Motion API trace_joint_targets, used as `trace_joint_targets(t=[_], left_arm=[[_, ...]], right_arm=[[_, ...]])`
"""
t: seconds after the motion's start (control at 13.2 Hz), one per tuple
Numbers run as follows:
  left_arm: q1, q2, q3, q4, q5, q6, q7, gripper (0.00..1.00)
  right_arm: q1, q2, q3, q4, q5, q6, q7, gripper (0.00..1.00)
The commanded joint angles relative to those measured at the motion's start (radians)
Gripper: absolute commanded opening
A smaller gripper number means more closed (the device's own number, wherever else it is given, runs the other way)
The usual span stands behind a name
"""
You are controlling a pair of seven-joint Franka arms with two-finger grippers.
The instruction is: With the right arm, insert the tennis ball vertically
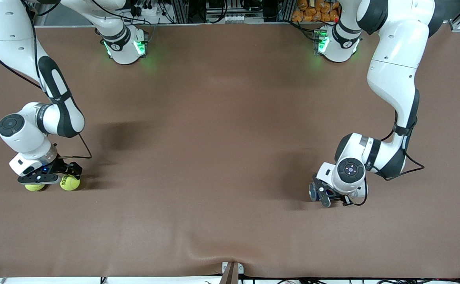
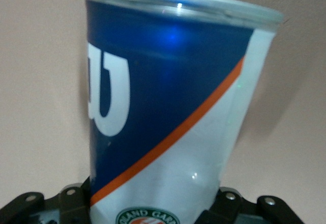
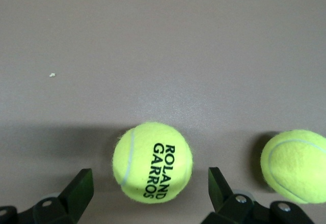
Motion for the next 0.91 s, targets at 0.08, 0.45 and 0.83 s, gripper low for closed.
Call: trace_joint_targets(t=[0.08,0.45,0.83], left_arm=[[-0.001,0.008,-0.002,0.015,0.018,0.008,0.014,0.7],[-0.029,-0.049,-0.04,0.023,0.003,0.0,0.013,0.71],[-0.015,-0.069,-0.123,0.051,-0.187,-0.003,0.012,0.72]], right_arm=[[-0.028,0.047,0.015,0.027,0.001,0.049,-0.002,1.0],[-0.026,0.082,0.015,0.052,0.007,0.056,0.005,1.0],[-0.026,0.102,0.017,0.078,0.01,0.056,0.005,1.0]])
